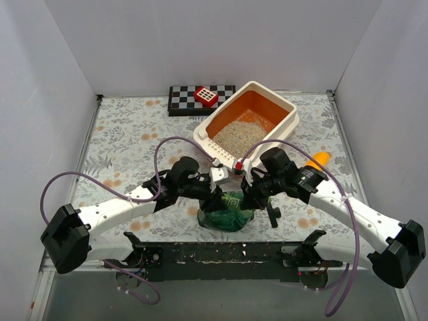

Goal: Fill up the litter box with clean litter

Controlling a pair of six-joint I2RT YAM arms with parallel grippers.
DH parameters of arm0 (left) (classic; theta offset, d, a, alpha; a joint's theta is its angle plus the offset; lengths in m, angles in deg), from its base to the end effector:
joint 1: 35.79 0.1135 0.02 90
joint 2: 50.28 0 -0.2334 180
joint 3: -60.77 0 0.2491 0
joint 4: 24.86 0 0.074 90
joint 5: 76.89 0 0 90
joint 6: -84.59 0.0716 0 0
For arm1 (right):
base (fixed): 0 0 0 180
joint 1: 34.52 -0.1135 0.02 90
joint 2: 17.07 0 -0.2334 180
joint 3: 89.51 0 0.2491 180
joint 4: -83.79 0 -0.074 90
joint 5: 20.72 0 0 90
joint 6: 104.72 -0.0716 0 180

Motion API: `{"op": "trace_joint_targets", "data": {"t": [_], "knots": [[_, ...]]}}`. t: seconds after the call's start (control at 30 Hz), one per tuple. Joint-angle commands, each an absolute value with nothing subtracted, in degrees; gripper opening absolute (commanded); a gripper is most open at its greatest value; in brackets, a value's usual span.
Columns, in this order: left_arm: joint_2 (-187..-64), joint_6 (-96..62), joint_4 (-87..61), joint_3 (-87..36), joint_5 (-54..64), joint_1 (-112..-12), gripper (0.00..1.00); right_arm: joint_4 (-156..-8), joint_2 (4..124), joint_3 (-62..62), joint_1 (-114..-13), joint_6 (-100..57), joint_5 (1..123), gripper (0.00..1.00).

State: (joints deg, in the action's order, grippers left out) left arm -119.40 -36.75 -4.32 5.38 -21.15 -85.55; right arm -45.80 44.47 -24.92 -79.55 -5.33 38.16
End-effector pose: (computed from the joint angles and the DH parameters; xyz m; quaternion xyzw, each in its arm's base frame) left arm 0.1558 -0.2465 0.1975 0.2711 0.8119 -0.4882 0.1701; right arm 0.1499 0.2024 0.2324 -0.4971 0.7535 0.3451 0.2570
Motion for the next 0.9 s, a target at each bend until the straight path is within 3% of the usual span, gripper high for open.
{"op": "trace_joint_targets", "data": {"t": [0.0, 0.03, 0.37, 0.73, 0.8, 0.87], "knots": [[-118.7, -34.8, -5.8, 6.8, -12.7, -86.2, 0.07, -47.2, 44.0, -24.2, -78.7, -4.7, 36.1, 0.01], [-118.1, -34.9, -6.5, 6.9, -10.6, -86.2, 0.0, -47.5, 44.3, -24.1, -78.7, -4.6, 35.8, 0.01], [-103.2, -32.2, 1.0, 4.2, 3.1, -85.9, 0.0, -52.6, 54.0, -15.5, -79.2, -5.8, 35.0, 0.01], [-90.3, -35.6, -7.7, 19.8, 0.5, -85.8, 0.0, -52.5, 63.7, -9.0, -84.6, 1.3, 39.7, 0.01], [-89.5, -36.2, -8.1, 21.1, -0.3, -85.8, 0.0, -52.3, 62.1, -9.0, -84.6, 3.9, 40.4, 0.1], [-89.0, -36.4, -8.4, 21.6, -1.2, -85.8, 0.0, -51.3, 60.4, -8.2, -84.6, 6.5, 42.5, 0.28]]}}
